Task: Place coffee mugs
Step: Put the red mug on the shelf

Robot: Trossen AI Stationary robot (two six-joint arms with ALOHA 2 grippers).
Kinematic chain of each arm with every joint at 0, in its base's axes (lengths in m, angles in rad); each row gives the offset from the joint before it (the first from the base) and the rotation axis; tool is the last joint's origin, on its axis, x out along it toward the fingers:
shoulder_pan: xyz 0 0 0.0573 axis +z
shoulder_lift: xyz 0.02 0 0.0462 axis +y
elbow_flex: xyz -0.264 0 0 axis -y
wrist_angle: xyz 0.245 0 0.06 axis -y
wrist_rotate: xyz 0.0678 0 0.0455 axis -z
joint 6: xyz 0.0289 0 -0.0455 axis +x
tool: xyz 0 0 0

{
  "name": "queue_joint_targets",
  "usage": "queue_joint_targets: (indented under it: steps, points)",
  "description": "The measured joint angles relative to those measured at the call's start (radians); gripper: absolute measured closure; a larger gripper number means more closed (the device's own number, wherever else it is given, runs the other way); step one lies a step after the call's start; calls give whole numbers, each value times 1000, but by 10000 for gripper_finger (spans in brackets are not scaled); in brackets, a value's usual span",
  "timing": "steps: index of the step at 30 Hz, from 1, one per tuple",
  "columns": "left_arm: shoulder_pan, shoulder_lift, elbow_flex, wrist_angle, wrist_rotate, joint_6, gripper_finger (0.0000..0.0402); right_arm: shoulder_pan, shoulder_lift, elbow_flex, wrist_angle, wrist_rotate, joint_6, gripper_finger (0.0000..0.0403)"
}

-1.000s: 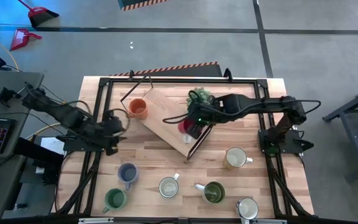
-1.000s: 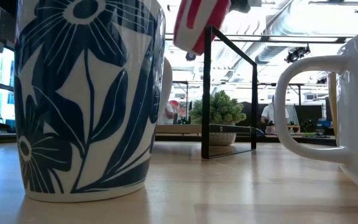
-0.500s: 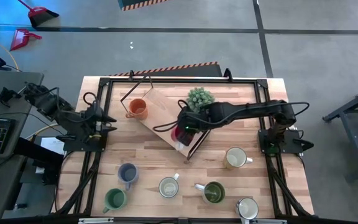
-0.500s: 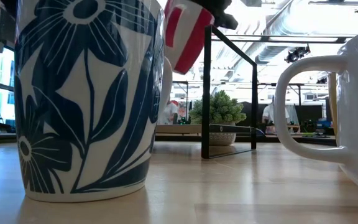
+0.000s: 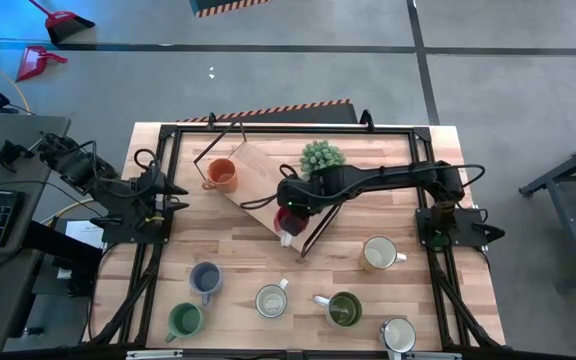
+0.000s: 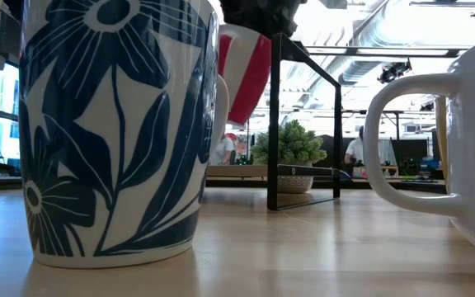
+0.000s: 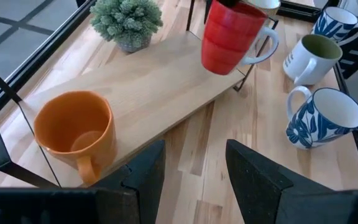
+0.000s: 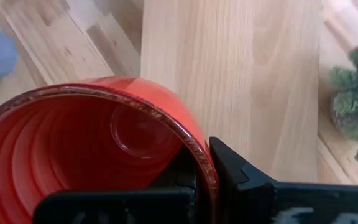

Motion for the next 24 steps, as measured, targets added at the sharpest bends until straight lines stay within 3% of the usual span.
queue_joint_targets:
  steps: [24]
  points:
    - [0, 2, 0, 0, 11, -8, 243, 6, 88, 1, -69, -53, 6, 403]
